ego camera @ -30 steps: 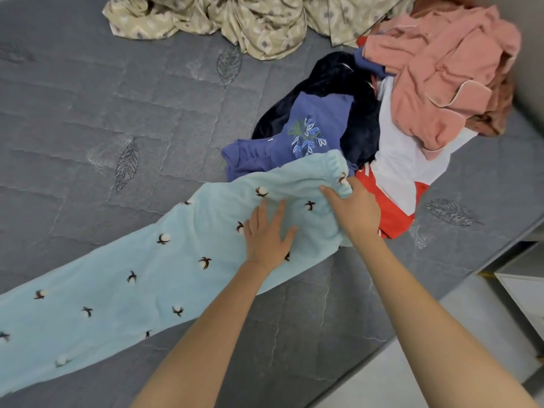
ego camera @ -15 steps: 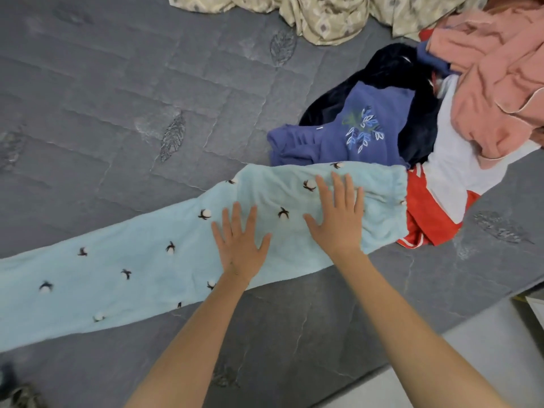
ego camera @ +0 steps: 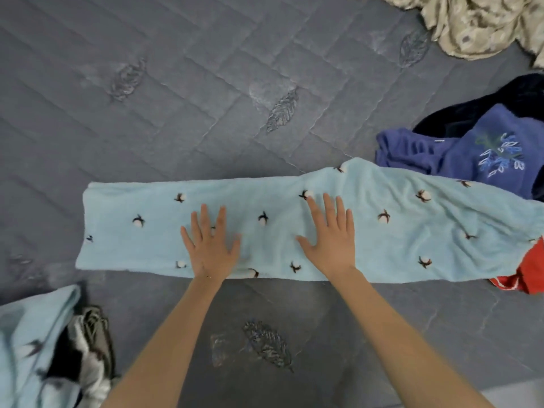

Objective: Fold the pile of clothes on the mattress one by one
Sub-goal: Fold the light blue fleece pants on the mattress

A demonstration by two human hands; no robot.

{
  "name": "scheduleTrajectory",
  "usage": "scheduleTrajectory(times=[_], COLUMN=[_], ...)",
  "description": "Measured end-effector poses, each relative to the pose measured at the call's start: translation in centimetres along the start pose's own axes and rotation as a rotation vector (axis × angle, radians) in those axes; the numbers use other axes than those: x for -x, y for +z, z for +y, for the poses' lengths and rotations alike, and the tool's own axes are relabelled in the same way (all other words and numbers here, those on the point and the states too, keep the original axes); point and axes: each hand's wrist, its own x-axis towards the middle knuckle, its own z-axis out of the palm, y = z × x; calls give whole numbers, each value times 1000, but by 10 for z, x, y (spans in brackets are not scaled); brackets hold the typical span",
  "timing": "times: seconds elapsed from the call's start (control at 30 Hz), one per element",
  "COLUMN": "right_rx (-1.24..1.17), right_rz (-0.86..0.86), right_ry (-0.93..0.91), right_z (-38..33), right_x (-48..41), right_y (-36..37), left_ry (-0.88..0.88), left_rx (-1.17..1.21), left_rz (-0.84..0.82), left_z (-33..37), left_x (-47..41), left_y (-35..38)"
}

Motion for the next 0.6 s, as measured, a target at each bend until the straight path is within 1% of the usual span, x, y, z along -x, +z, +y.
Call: scheduleTrajectory(times=[0.2,0.3,0.37,0.47,0.53,0.6], right_rx=[9,32,53,91,140,196], right_rz=[-60,-118,-227,-437,-546,-586], right_ry=[-79,-109,-92,-37,-24,-39], right_z=[-72,-101,-115,-127,-129,-130], right_x=[-9,-10,-11,-11,-9,-8], right_y=[31,44,51,66,73,76], left_ry=[-115,-132,-132,-159,-178,-167], left_rx=[43,117,150,139,147,159], left_rz=[-28,-29,-2,13,-31,-77], left_z=[-84,-121,-142,-169,-180,-187], left_x=[-1,-2,-4,-7,-9,-11], left_y=[-1,3,7,11,14,17])
